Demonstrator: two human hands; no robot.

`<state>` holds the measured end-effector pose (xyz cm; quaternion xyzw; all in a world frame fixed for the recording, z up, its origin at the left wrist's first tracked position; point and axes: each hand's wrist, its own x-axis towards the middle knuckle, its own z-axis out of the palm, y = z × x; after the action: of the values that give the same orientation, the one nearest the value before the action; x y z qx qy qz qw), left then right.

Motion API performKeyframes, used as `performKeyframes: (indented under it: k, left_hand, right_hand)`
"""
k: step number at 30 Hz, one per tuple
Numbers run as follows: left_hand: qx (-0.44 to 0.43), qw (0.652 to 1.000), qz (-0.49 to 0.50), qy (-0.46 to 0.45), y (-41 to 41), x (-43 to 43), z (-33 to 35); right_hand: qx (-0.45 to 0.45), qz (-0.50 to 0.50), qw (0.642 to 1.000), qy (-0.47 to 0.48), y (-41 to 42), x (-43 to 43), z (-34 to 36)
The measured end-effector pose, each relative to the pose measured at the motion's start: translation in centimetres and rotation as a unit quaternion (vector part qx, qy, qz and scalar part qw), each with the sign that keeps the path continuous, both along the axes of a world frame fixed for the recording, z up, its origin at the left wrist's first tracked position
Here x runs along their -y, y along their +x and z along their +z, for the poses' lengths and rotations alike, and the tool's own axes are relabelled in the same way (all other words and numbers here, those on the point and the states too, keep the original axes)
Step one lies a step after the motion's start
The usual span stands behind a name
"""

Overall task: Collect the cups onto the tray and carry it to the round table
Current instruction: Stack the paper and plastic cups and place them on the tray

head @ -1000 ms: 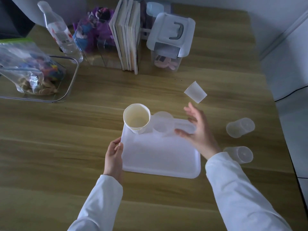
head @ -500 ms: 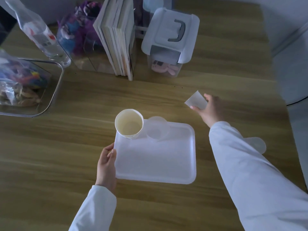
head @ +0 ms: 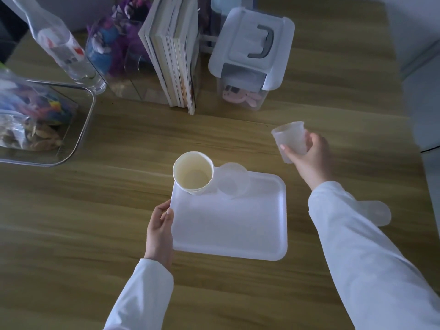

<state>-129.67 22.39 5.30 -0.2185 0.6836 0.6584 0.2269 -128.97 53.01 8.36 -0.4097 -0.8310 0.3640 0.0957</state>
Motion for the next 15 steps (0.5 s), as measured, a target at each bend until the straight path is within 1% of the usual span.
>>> performKeyframes:
  k: [3,5,7,11,15]
  left_hand:
    - [-0.005,1.000,-0.005,0.002,0.4,-0.1,0.2]
    - [-0.010,1.000,-0.014,0.001,0.7,0.0,0.5]
    - [-0.012,1.000,-0.018,0.004,1.2,0.1,1.0]
    - [-0.016,0.999,-0.025,0.015,2.1,0.4,2.0]
    - [-0.020,0.999,-0.030,0.020,3.0,1.0,3.1]
  right_hand:
    - [-0.111,-0.012,0.990,-0.082,1.2,2.3,2.7]
    - [-0.186,0.016,0.972,-0.140,2.2,4.5,4.4]
    - [-0.239,0.064,0.954,-0.169,3.5,6.8,5.5]
    - [-0.231,0.123,0.951,-0.167,5.6,10.1,5.3]
    - [-0.220,0.133,0.954,-0.155,7.0,12.2,5.2]
